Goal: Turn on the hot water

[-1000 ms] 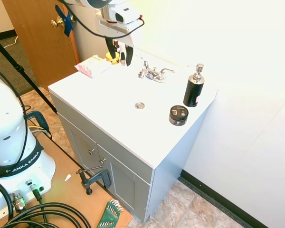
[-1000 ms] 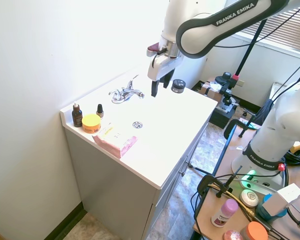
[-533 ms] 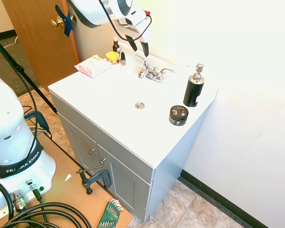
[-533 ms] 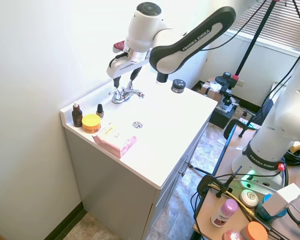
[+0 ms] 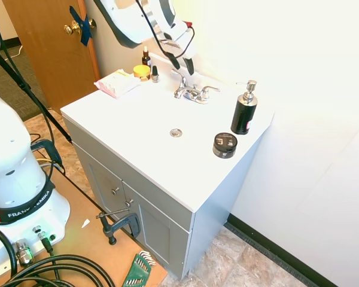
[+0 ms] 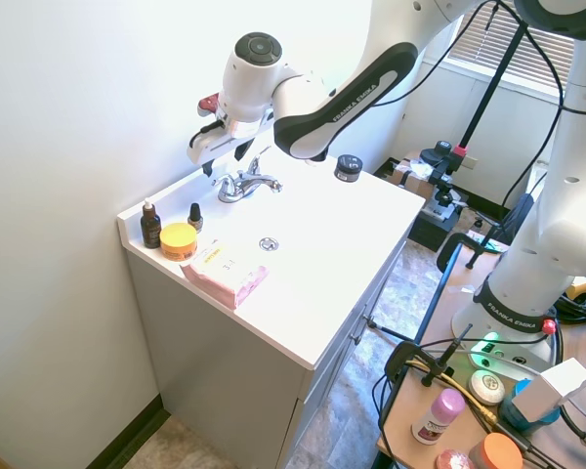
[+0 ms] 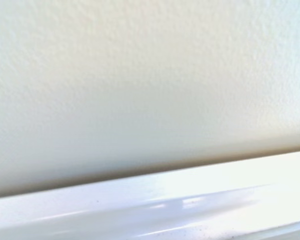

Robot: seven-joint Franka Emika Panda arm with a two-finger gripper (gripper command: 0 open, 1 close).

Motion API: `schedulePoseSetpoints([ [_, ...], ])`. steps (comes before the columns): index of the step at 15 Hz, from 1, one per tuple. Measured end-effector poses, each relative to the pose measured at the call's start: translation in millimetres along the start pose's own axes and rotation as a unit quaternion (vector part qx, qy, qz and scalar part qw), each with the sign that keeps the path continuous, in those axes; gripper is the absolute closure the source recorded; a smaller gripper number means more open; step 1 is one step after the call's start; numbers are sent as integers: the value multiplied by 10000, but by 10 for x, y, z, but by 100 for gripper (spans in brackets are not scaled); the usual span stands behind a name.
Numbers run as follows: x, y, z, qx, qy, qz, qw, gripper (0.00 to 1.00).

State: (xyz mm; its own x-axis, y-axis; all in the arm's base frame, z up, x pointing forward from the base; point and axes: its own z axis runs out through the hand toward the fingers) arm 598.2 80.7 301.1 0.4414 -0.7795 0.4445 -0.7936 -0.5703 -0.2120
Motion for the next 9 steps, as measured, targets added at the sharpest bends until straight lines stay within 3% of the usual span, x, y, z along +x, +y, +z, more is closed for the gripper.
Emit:
schedulePoseSetpoints([
  [9,-138,436,14,-349,211,-297,9987,0],
])
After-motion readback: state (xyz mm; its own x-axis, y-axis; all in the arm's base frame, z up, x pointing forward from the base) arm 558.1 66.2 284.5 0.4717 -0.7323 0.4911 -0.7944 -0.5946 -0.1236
